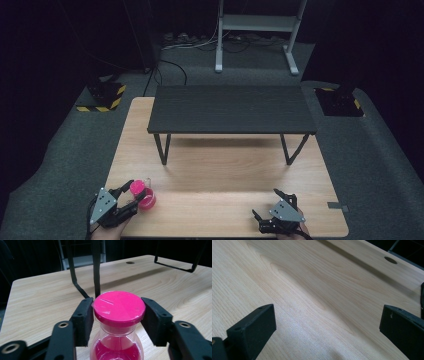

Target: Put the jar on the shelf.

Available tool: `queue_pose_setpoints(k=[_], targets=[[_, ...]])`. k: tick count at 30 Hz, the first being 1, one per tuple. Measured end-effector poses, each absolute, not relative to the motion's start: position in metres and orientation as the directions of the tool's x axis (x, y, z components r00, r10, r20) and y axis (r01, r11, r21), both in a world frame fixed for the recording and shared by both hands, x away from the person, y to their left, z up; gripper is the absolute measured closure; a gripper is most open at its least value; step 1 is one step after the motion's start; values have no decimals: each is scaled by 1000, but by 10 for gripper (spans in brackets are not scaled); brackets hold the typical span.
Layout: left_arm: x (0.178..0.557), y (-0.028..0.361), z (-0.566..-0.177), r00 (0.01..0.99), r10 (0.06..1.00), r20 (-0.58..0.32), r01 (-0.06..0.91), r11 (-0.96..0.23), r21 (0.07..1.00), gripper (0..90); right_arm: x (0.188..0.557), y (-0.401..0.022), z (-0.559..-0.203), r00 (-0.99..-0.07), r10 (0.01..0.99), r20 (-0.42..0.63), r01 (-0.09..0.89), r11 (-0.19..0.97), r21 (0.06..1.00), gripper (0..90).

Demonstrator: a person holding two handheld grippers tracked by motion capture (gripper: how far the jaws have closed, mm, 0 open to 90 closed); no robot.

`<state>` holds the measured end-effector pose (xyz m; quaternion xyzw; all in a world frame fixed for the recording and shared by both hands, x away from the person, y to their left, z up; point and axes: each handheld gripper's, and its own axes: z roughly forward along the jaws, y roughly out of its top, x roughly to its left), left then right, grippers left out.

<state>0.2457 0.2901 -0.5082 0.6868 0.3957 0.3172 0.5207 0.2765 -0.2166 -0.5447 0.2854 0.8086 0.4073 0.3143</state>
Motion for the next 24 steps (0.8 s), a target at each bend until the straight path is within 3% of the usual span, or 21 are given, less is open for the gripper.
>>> queue_pose_setpoints(k=[8,24], targets=[[245,291,-505,486,874,15,188,-121,975,483,277,-217,-545,-640,717,-276,205,505,838,3],[244,280,-464,505,861,54,130,-138,982,482,276,-217,-545,-639,719,-274,207,504,839,4]])
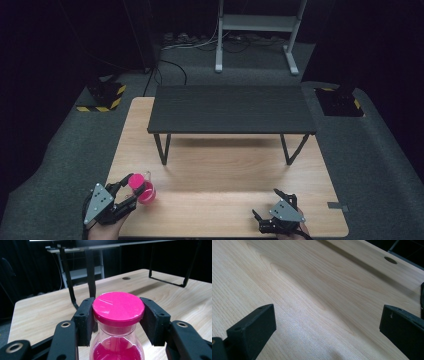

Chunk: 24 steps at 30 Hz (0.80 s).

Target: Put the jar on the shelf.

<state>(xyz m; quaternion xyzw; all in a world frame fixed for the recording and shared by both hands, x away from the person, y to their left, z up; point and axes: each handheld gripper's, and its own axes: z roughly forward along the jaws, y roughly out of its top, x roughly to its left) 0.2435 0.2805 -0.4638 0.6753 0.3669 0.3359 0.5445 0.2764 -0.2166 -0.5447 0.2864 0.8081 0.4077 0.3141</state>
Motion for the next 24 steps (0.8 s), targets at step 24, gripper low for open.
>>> queue_pose_setpoints(k=[24], targets=[[251,251,-422,559,825,85,59,-142,988,481,276,-217,-545,-639,720,-271,206,500,841,4]])
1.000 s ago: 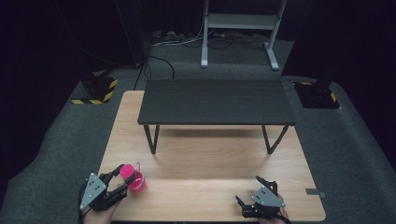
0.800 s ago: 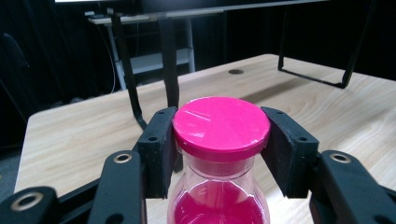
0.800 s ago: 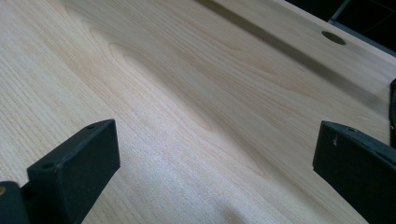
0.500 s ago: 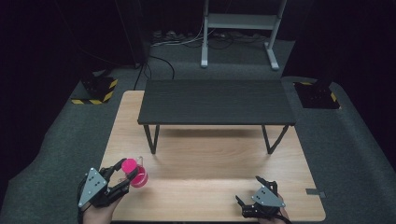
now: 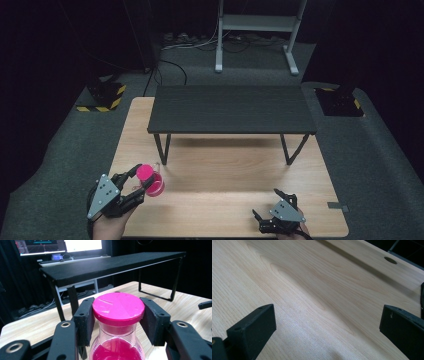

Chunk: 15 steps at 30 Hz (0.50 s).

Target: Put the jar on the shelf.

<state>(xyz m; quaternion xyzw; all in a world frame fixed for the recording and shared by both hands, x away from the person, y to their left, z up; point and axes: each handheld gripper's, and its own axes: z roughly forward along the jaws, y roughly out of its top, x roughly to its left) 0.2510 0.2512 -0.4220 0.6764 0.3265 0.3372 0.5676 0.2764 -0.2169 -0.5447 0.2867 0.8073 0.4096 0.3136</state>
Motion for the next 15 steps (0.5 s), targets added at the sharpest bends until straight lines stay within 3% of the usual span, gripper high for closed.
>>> queue_pose_setpoints(k=[15], targets=[[259,231,-405,587,803,99,34,-146,989,481,276,-217,-545,-640,720,-270,206,499,842,4]])
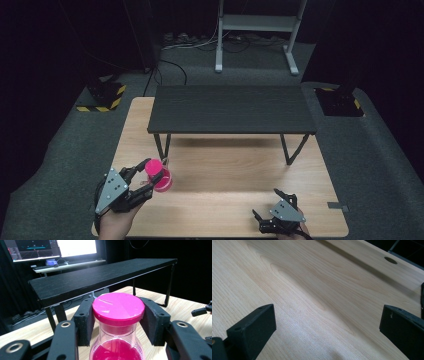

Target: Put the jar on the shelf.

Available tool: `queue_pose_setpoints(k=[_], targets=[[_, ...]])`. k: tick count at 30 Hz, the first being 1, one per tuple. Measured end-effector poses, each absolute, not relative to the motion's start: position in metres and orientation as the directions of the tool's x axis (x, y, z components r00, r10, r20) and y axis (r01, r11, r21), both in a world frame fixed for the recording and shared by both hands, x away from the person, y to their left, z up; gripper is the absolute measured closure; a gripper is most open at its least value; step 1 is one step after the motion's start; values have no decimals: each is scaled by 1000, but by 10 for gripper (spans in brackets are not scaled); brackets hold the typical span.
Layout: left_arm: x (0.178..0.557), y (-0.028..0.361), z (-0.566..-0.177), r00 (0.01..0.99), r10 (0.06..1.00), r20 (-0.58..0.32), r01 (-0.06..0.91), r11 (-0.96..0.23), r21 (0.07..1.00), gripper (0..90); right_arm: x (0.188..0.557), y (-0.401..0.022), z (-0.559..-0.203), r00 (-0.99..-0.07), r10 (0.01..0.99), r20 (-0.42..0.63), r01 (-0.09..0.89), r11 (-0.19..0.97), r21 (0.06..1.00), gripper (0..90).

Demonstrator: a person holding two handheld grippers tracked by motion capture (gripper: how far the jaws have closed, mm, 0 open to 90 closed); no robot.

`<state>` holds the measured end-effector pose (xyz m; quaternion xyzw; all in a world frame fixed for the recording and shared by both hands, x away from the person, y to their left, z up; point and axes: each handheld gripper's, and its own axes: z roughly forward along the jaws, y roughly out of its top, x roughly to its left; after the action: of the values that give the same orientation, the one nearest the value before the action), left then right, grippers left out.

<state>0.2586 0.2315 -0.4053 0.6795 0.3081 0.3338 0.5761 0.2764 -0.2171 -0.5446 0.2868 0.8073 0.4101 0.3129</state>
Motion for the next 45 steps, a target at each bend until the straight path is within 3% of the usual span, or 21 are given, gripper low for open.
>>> queue_pose_setpoints(k=[45], targets=[[301,175,-376,654,750,101,-5,-130,992,482,276,-217,-545,-646,713,-274,198,502,842,4]])
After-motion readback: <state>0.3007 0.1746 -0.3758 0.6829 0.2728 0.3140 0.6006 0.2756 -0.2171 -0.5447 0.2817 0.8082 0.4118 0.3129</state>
